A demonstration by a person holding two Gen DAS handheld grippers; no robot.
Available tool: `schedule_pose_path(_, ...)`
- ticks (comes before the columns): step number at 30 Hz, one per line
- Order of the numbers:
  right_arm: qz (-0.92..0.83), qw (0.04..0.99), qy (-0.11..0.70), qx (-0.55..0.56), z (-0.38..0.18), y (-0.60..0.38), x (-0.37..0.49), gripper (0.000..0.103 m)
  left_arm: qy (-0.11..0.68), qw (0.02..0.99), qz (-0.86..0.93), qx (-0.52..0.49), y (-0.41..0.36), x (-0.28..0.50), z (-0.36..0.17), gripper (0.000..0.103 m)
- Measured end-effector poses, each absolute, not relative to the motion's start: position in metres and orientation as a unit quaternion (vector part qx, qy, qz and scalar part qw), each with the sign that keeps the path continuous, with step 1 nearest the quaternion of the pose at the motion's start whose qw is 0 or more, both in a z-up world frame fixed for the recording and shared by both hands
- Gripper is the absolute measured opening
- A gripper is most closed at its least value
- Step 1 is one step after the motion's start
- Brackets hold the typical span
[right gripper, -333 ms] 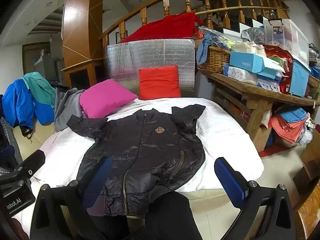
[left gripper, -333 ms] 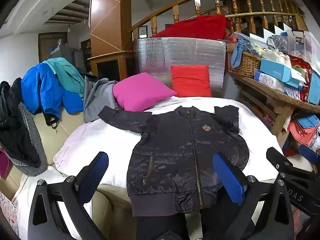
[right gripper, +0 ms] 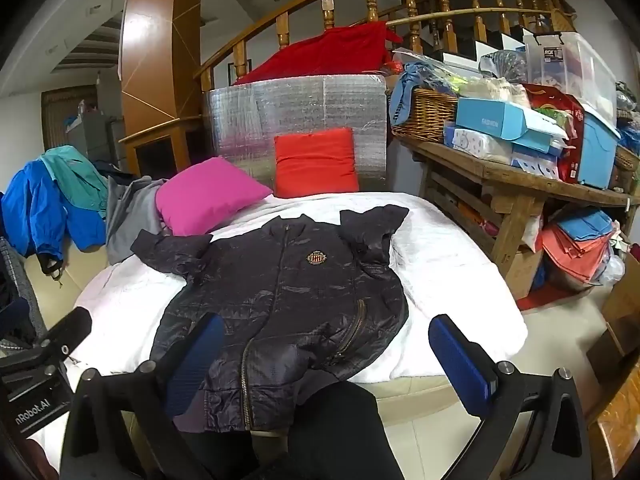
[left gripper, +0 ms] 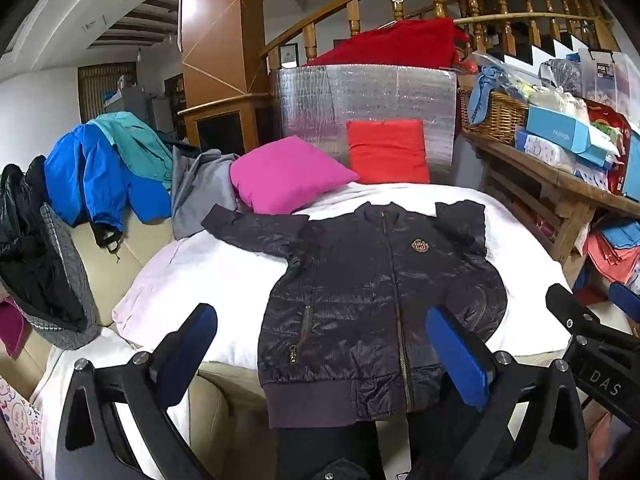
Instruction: Fold large clothes
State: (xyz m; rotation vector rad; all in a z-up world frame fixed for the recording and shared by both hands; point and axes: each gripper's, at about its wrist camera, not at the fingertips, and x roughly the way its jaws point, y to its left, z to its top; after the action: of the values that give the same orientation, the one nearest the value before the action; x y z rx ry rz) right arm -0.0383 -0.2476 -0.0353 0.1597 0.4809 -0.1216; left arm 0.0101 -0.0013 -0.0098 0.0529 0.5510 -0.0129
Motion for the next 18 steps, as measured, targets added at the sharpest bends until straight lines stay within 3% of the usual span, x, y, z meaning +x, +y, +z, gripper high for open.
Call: schedule_pose_path(18, -0.058, 0.965, 0.243, 0.075, -0.0350, -0.2441, -0.0357, 0.103, 0.292, 0.956, 0.000, 0.024, -0.0014, 0.0161, -0.0196, 0.103)
